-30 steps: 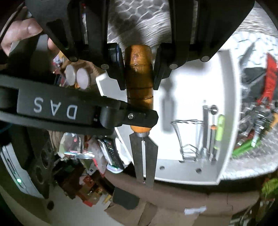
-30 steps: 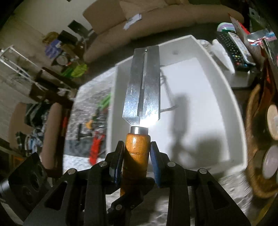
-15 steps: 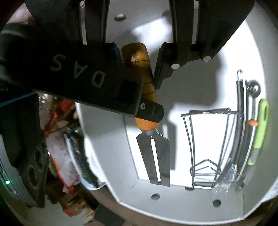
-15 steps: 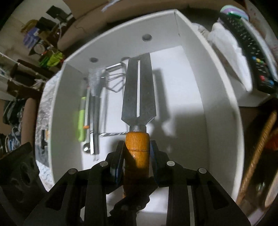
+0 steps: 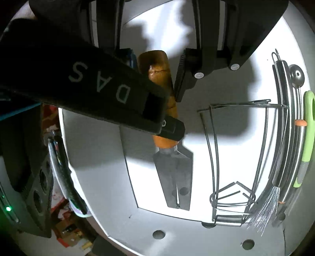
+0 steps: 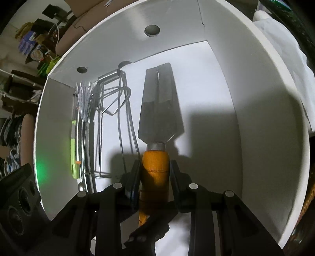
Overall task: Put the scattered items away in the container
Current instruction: 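Lower the spatula into the white box and open the right tool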
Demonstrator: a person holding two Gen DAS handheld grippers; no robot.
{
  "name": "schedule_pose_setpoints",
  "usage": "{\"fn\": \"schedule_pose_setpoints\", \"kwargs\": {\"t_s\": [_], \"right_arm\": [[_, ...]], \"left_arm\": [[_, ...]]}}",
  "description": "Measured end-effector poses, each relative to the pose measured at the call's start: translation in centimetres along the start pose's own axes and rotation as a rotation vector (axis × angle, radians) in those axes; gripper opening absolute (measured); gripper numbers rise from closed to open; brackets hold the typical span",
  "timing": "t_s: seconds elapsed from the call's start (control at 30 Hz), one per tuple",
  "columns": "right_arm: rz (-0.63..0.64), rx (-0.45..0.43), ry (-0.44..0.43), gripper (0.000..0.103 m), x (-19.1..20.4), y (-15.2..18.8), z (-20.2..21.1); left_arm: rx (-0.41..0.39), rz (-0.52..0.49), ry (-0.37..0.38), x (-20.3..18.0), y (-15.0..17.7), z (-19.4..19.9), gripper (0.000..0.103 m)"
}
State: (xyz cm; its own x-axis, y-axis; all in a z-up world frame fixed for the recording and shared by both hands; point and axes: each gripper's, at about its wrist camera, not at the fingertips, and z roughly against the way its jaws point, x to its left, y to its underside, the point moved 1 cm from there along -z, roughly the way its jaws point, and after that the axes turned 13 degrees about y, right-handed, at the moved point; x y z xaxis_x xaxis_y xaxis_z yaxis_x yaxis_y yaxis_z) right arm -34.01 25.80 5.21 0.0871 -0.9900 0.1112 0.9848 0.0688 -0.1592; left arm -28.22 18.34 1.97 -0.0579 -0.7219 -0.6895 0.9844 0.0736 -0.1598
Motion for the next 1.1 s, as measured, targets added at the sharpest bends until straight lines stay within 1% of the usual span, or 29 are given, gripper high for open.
{"fn": "schedule_pose_setpoints", "kwargs": {"t_s": [0.1,0.2,0.37,0.43,0.53,0.63,0.97,1.1], "right_arm": [[0.007,0.004,0.01,0.028,0.1,-0.5,-0.5],[0.008,0.014,0.003,0.028,0.3,-0.8,-1.5],[0.003,0.002,-0.01,0.028,-0.1,-1.0,-2.1],[-0.004,-0.002,-0.009,0.028,-0.3,-1.3,-2.1],[-0.013,-0.007,-0.018,0.028,-0.5,-1.6,-2.1],[-0.015,-0.007,-0.021,0.029,-0.7,-1.8,-2.1],[0.059,-0.023,0.015,0.029,-0.5,-1.0,-2.0],[0.095,-0.029,0.034,0.028,0.0,-0.4,-1.7]], "left_arm": [[-0.006,0.029,0.001,0.5,0.0,-0.1,0.03],[-0.003,0.046,-0.005,1.1,0.4,0.1,0.033],[-0.005,0.026,-0.016,1.6,1.4,1.5,0.036],[-0.001,0.022,-0.03,1.9,1.5,1.5,0.036],[0.01,0.038,-0.029,2.3,1.5,1.2,0.036],[0.003,0.033,-0.038,2.1,1.6,1.3,0.035],[0.018,0.023,-0.048,2.1,3.3,1.6,0.035],[0.024,0.04,-0.046,2.3,4.0,1.7,0.035]]}}
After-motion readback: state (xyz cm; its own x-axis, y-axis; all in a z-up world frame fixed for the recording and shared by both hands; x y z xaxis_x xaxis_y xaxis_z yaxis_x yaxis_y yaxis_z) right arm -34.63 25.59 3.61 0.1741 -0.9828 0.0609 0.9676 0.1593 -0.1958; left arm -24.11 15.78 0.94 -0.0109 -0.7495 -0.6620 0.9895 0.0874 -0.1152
